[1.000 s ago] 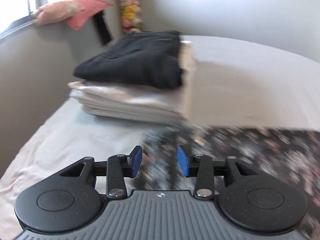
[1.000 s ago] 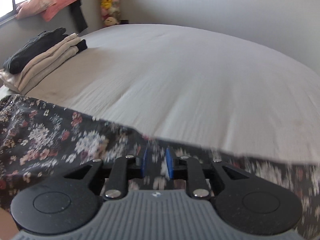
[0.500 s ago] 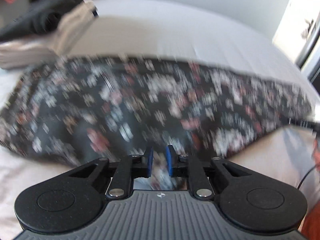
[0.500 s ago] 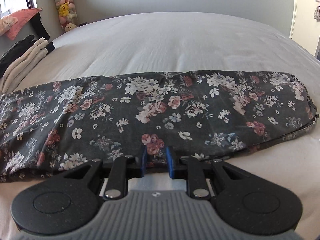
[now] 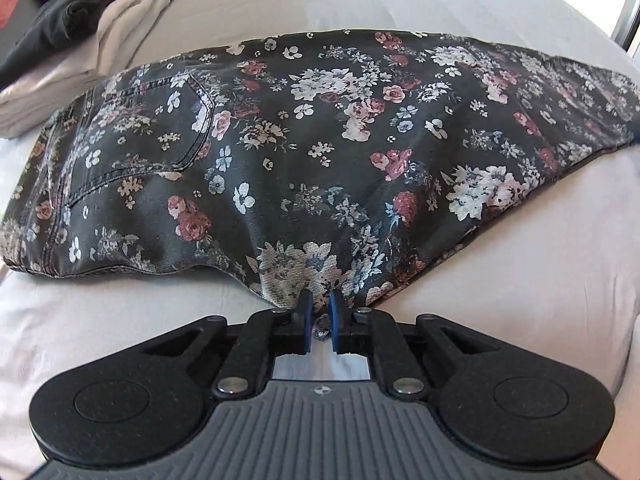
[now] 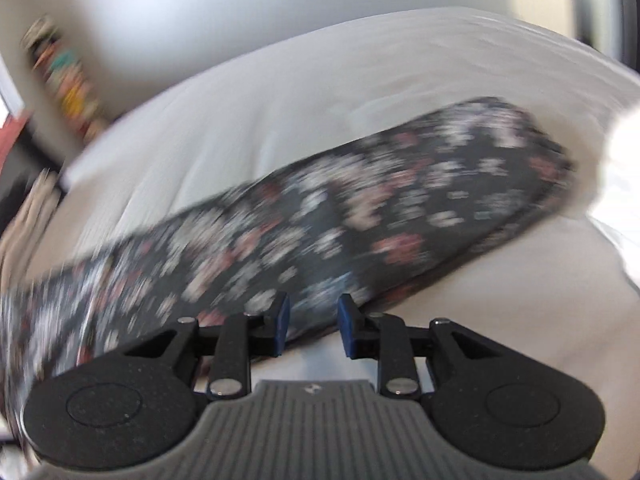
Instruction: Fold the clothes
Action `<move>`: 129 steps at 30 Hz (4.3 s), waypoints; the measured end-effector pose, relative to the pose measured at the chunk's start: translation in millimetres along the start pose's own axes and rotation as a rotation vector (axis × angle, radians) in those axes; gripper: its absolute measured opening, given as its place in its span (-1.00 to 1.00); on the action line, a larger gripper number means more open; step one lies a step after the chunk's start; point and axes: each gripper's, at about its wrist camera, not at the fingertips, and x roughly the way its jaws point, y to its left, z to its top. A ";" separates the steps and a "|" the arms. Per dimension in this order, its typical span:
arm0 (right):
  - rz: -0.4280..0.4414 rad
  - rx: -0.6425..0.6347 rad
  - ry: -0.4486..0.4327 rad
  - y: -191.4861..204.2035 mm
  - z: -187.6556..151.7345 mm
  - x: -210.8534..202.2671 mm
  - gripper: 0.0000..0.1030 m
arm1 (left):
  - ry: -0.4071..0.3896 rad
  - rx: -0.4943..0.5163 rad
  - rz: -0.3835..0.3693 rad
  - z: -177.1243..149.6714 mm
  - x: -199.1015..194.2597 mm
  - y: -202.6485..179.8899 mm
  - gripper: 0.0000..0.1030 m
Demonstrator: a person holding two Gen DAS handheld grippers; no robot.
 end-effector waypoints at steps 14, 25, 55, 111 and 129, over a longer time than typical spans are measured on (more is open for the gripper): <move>-0.139 0.498 -0.201 -125.5 48.9 22.0 0.04 | 0.034 -0.034 0.088 7.2 2.2 -15.9 -0.77; -0.197 0.490 -0.235 -132.7 64.4 41.3 -0.77 | 0.065 0.048 0.179 12.9 8.9 -36.2 -0.79; 0.220 -0.118 -0.298 96.0 18.8 -31.4 -0.81 | -0.228 -0.246 -0.174 56.8 -60.7 -29.0 -0.54; 0.162 -1.329 -0.166 157.6 -113.6 18.8 -0.34 | -0.045 -0.410 -0.450 135.9 48.2 -118.4 -0.66; 0.391 -1.140 -0.280 180.8 -111.0 -9.5 -0.32 | -0.327 -0.121 -0.326 204.9 -144.3 -78.3 -0.67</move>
